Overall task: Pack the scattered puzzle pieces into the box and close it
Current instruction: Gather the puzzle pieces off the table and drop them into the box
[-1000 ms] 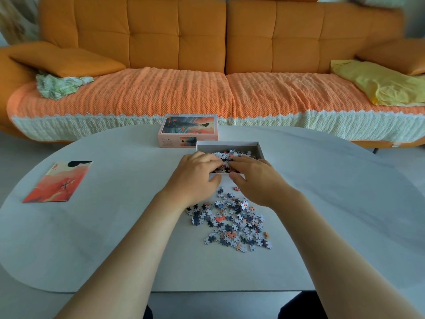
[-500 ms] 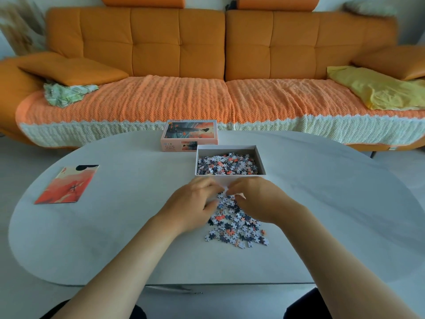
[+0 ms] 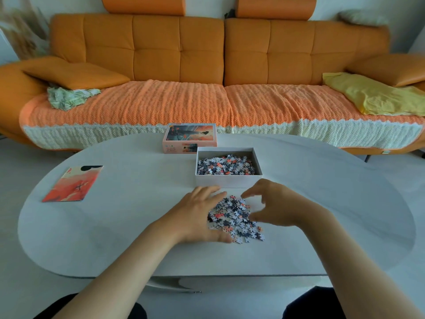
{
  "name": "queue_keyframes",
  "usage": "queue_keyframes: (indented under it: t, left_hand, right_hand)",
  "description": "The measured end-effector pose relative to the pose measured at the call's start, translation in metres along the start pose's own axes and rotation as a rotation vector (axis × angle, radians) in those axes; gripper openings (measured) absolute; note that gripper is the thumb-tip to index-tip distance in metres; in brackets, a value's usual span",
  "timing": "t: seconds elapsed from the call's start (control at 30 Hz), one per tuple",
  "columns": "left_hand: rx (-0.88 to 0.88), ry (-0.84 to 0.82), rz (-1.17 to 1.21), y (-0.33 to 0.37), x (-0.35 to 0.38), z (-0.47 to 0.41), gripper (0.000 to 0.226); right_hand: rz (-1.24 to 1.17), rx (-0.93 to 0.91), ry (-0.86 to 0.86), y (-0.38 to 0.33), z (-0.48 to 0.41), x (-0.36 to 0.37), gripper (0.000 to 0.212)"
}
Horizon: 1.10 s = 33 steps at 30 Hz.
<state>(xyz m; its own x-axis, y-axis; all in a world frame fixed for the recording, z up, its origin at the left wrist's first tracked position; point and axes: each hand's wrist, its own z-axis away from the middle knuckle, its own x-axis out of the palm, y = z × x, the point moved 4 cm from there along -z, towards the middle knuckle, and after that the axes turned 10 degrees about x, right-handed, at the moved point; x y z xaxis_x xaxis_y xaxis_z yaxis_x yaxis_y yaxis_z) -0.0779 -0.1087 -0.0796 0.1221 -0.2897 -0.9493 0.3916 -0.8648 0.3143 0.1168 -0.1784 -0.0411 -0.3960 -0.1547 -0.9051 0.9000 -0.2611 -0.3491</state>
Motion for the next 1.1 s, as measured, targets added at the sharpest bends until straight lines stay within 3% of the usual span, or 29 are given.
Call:
queue_keyframes:
  t: [0.07,0.13,0.27,0.47,0.6,0.87,1.1]
  left_hand:
    - [0.004,-0.044,-0.057,0.005,0.008,0.001,0.117]
    - [0.024,0.008,-0.08,0.009,0.01,-0.001,0.109]
    - [0.066,0.132,-0.048,0.008,0.003,-0.009,0.084]
    - [-0.014,0.122,0.024,-0.006,-0.008,-0.005,0.086]
    - [-0.019,0.115,0.015,-0.008,-0.006,-0.005,0.069]
    - [-0.048,0.285,0.096,-0.008,-0.013,-0.012,0.023]
    - [-0.069,0.313,0.175,-0.012,-0.018,-0.019,0.012]
  right_hand:
    - [0.084,0.066,-0.107,0.003,0.004,0.004,0.074]
    - [0.097,0.084,-0.134,0.0,0.005,0.008,0.085]
    - [0.0,0.053,-0.084,-0.011,-0.001,0.013,0.071]
    - [-0.019,0.06,-0.028,-0.013,-0.005,0.011,0.072]
    - [0.032,0.055,-0.025,-0.021,-0.009,0.02,0.076]
    - [-0.028,0.029,0.058,-0.037,-0.026,0.025,0.046]
    - [-0.156,0.058,0.034,-0.036,-0.033,0.02,0.032]
